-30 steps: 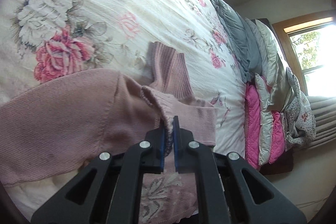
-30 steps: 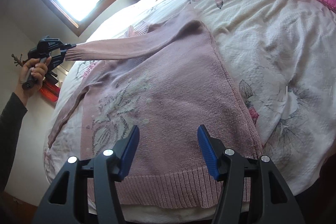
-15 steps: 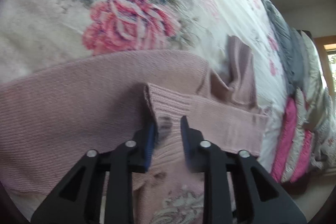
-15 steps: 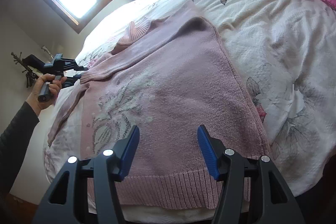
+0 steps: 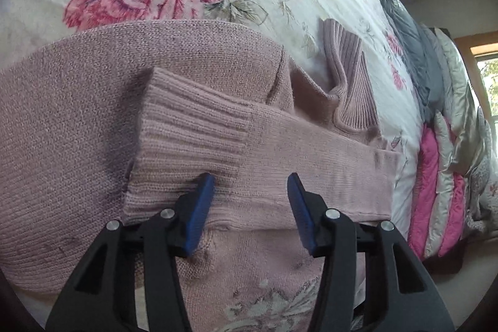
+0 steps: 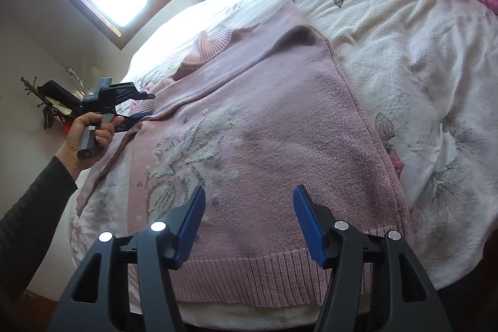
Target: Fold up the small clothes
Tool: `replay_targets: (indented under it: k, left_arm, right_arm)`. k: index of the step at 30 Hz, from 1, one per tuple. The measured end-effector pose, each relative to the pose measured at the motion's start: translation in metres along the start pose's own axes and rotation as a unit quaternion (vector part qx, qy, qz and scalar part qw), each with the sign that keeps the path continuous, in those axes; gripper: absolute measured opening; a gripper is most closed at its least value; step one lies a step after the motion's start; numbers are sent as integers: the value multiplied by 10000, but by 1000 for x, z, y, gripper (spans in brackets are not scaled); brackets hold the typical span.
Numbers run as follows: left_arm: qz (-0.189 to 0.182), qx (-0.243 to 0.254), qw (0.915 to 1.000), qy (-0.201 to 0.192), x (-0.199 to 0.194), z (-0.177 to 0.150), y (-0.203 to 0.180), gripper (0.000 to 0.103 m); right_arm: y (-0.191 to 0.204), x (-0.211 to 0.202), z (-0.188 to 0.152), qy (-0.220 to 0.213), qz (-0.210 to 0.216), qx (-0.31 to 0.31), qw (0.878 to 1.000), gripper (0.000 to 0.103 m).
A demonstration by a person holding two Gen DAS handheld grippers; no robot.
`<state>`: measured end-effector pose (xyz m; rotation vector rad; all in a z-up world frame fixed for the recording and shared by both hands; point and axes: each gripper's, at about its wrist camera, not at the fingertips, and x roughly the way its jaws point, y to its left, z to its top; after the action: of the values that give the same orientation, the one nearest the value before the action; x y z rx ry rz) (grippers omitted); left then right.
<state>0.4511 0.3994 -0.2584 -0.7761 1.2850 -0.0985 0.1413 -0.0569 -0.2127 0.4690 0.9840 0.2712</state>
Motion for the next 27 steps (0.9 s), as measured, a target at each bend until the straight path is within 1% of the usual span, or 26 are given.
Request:
replay_targets:
  k: [1,3,4,5,7,10,11,13,16,18,19,21,22,25,26,27]
  left_arm:
    - [-92,-31,9999,-66,-7,-1,0,50]
    - [-179,16,9992,-351,-30,-7,0,61]
    - [-352,19,9979,-542,-45,-12,2,71]
    - [-579,-18,9955,-748,-63,-19,9,78]
    - [-813,-204,9897,-1158,-98,-36,33,85]
    - [-895,-720,9809,-1569,-147,-68,92,86]
    - [-932,-931,9765,-1707,-164,-81,116,86]
    - [-952,-1367,9645,-2049,-199,-109,167,86]
    - [-981,-2153,9392,-2488,-244,-152,243,86]
    - [-814,-2528,9255,-2701,-268,-174,286,86]
    - [-754,-2694,9191,-2775,-276,-183,301,86]
    - [-779,-2974,9051,-2937,-290,-197,329,86]
    - [-786,-3087,9006,-2956,-293,-199,339,86]
    - [-964,-3359,8889,-2962,-289,-198,361,86]
    - [-1012,-3409,8863,-2968,-287,-197,365,86]
    - [-1009,-3409,8859,-2980,-286,-194,366,86]
  right_arm:
    - [-1,-2,-1,-4,-25,-8,10000,60]
    - [-2,-5,-1,-14,-52,-10,10000,60]
    - [-3,-6,-1,-24,-49,3,10000,60]
    - [-3,-8,-2,-41,-27,16,10000,60]
    - [-1,-12,-3,-103,43,14,9999,61]
    - [6,-15,-6,-88,173,-46,9998,62]
    - [9,-16,-8,-76,213,-103,9997,62]
    - [16,-17,-12,-65,277,-217,9994,62]
    - [23,-16,-17,11,354,-261,9990,63]
    - [29,-15,-20,73,380,-302,9988,63]
    - [32,-15,-21,86,396,-331,9986,63]
    - [39,-18,-23,64,396,-418,9983,63]
    - [42,-19,-24,52,399,-444,9982,63]
    - [50,-21,-24,46,388,-490,9980,63]
    - [52,-22,-25,37,374,-511,9980,63]
    - [53,-23,-25,29,358,-523,9980,63]
